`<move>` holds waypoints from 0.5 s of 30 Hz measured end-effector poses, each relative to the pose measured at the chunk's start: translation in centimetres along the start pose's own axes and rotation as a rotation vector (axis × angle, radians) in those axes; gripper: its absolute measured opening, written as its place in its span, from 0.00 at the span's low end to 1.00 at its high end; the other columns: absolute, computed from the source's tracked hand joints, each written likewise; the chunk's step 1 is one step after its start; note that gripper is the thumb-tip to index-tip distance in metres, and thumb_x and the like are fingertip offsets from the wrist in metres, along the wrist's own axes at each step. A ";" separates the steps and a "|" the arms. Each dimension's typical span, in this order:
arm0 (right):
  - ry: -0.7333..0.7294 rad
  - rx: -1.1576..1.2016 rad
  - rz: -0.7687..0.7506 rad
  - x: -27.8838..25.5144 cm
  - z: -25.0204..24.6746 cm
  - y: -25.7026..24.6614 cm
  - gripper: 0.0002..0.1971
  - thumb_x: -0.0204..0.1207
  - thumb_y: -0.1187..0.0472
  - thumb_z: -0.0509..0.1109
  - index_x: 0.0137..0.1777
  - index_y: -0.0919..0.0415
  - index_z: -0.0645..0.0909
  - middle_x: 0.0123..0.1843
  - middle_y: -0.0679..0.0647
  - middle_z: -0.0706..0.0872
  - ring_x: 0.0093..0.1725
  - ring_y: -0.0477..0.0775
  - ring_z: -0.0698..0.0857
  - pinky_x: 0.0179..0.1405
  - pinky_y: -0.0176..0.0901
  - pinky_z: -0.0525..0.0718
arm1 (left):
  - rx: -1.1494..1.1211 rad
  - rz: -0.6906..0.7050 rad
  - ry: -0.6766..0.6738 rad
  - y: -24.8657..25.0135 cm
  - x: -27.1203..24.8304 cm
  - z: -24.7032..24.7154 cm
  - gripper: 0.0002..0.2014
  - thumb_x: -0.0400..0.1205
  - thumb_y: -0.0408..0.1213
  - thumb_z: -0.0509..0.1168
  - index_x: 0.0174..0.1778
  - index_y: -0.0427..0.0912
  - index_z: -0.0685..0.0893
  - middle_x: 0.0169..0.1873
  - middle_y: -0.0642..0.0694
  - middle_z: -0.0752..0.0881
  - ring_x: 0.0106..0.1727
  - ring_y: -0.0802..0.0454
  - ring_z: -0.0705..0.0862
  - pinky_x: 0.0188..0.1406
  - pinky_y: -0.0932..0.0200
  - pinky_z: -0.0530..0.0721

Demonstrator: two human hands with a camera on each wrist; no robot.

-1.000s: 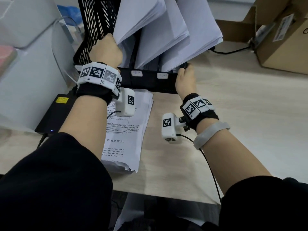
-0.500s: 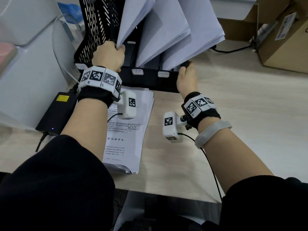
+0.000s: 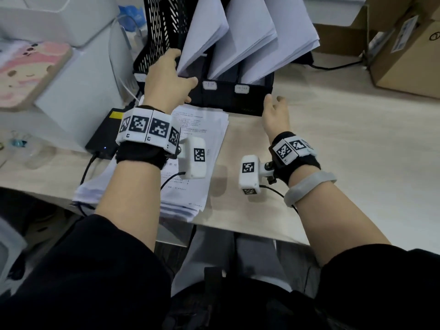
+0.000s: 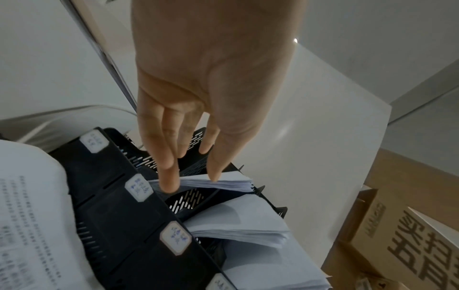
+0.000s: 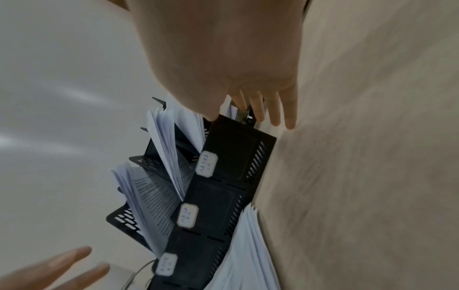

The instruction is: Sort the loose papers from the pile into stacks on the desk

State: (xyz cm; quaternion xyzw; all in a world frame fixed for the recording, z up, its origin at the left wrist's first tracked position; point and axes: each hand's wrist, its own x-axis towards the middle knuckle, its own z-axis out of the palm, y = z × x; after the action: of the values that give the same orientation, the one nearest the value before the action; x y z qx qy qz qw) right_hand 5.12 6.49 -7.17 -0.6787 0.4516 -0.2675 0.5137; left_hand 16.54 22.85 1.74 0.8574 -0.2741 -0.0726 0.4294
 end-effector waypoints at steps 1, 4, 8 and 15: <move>0.008 0.000 0.003 -0.7 -0.2 0.3 0.26 0.86 0.53 0.54 0.78 0.68 0.60 0.75 0.66 0.72 0.73 0.63 0.73 0.74 0.52 0.70 | -0.001 0.005 -0.006 -0.2 -0.9 -0.1 0.27 0.79 0.35 0.66 0.75 0.44 0.69 0.68 0.43 0.75 0.31 0.46 0.84 0.33 0.58 0.87; 0.004 -0.006 -0.021 -2.9 -0.7 0.9 0.20 0.83 0.60 0.59 0.71 0.68 0.71 0.69 0.64 0.78 0.68 0.60 0.77 0.69 0.50 0.74 | -0.023 -0.029 -0.008 -1.4 -3.4 -0.3 0.25 0.79 0.38 0.67 0.72 0.44 0.73 0.70 0.44 0.76 0.43 0.42 0.87 0.51 0.48 0.88; -0.118 0.034 0.019 -6.5 -0.7 1.6 0.13 0.79 0.63 0.62 0.61 0.63 0.81 0.52 0.53 0.83 0.57 0.57 0.82 0.62 0.52 0.80 | 0.076 -0.089 -0.003 -4.0 -6.5 -0.3 0.23 0.79 0.43 0.67 0.71 0.43 0.75 0.69 0.43 0.78 0.69 0.46 0.78 0.69 0.53 0.75; -0.345 0.135 0.132 -12.2 -0.2 1.7 0.09 0.80 0.65 0.63 0.58 0.63 0.79 0.43 0.50 0.79 0.48 0.55 0.83 0.43 0.43 0.84 | 0.318 -0.205 0.056 -9.3 -10.7 -1.9 0.25 0.79 0.43 0.67 0.72 0.43 0.74 0.71 0.37 0.76 0.75 0.37 0.69 0.74 0.39 0.68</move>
State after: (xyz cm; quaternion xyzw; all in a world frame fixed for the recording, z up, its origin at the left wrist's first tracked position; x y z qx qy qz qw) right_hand -1.13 17.07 -7.49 -0.6472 0.3815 -0.1427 0.6444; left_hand 12.03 34.30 -5.45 0.9397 -0.1813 -0.0481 0.2861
